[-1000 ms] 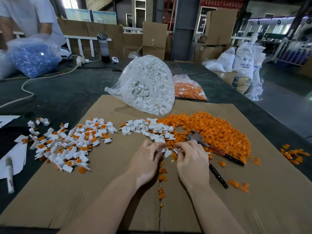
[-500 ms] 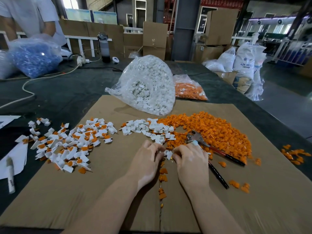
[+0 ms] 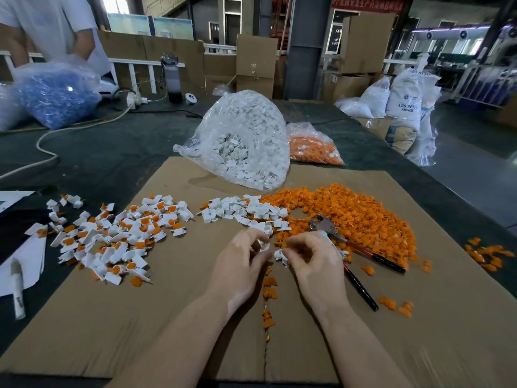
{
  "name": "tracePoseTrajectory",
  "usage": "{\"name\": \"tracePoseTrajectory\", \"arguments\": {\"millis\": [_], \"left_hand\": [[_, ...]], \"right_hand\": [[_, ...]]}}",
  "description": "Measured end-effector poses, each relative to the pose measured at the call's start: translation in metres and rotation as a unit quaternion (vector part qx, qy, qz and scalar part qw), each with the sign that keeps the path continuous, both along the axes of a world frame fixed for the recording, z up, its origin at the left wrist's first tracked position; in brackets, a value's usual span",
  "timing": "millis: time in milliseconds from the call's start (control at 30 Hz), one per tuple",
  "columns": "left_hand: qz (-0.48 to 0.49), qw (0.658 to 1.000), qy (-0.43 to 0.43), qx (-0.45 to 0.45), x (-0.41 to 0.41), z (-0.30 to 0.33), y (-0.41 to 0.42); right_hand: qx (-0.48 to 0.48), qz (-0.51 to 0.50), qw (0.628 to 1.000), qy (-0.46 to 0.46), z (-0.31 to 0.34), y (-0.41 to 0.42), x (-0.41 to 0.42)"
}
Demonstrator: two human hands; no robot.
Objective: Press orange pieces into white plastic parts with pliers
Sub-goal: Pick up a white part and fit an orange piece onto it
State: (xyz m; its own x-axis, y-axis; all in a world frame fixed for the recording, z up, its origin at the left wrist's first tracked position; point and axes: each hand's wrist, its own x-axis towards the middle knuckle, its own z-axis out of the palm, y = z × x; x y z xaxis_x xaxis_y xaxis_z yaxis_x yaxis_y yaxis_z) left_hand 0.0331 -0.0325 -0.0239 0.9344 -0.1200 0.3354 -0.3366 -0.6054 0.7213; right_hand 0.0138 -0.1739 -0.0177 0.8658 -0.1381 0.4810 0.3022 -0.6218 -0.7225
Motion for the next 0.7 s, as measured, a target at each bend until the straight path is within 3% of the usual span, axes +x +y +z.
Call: {"name": "tracePoseTrajectory", "arguments": {"millis": [167,300,700], "left_hand": [[0.02,0.999,0.014,-0.035,-0.001,0.003,-0.001],[0.029,0.989,0.058,-0.133,-0.004,0.005,-0.009],[-0.025,0.98,0.09,-0.178,-0.008,0.011,-0.007]], "right_hand": [[0.128,0.013,0.991,0.046,0.004,-0.003,0.001],[0.221,0.054,0.972,0.066,0.008,-0.008,0.001],[0.226,0.109,0.964,0.085,0.003,-0.01,0.004]]}}
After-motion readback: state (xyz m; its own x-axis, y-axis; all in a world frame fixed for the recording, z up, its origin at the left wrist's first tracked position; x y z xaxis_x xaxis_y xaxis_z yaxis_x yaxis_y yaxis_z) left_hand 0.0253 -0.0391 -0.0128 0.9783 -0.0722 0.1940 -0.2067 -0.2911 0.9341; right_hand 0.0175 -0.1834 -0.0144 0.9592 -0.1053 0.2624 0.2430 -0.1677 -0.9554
